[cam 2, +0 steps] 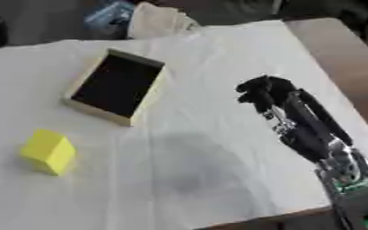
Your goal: Pick up objects on the table and place them in the box.
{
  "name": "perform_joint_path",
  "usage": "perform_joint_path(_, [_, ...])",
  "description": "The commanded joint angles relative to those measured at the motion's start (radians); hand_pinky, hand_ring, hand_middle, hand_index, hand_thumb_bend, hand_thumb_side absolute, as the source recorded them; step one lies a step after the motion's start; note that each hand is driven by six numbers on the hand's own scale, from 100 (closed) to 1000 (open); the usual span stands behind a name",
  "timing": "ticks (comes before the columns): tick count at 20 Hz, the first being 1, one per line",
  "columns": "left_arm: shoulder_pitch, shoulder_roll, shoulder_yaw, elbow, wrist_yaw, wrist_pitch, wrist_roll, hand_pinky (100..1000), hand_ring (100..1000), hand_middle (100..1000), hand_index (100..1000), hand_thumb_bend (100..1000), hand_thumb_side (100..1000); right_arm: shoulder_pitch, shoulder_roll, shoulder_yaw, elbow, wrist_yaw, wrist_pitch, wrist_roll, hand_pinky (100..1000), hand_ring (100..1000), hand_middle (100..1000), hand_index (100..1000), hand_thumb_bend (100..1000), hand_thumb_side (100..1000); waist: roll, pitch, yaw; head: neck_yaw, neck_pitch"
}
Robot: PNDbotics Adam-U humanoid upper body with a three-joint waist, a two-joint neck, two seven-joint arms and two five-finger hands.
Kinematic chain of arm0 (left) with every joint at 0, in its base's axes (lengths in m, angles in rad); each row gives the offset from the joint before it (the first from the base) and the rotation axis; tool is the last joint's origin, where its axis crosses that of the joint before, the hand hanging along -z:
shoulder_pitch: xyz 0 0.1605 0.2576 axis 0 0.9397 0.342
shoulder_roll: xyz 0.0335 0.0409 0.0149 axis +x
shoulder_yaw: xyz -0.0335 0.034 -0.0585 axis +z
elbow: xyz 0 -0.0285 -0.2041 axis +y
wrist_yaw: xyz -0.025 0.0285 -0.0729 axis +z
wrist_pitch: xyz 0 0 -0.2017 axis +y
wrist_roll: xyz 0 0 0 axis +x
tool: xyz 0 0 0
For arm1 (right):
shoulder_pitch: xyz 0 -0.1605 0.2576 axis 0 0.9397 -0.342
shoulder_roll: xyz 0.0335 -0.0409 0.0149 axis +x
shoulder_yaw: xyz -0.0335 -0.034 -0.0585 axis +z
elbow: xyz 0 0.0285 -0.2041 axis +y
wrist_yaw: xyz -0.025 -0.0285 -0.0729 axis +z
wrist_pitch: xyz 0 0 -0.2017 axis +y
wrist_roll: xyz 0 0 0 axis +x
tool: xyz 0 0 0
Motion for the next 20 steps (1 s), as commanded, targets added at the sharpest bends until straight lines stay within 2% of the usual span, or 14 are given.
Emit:
perform_joint_path(1, [-0.012, 0.021, 0.014, -0.001, -0.001, -0.004, -0.001, 809, 745, 687, 838, 752, 324, -0.007, -0.020, -0.011, -0.021, -0.001, 0.001, -0.001, 742, 698, 718, 788, 100, 915, 0.000, -0.016, 0.002, 0.000, -0.009])
perform_joint_path(10, [-0.013, 0.025, -0.003, 0.005, -0.002, -0.012, -0.017, 809, 746, 687, 838, 754, 334, -0.006, -0.021, -0.011, -0.021, -0.001, 0.001, -0.001, 742, 698, 718, 788, 100, 914, 0.001, -0.019, -0.003, -0.002, -0.011])
perform_joint_path(20, [-0.004, 0.027, -0.084, 0.013, -0.018, -0.037, -0.098, 809, 747, 678, 837, 762, 364, -0.008, -0.021, -0.008, -0.021, -0.002, 0.001, 0.003, 742, 698, 718, 788, 100, 917, -0.001, -0.017, -0.005, -0.005, -0.012])
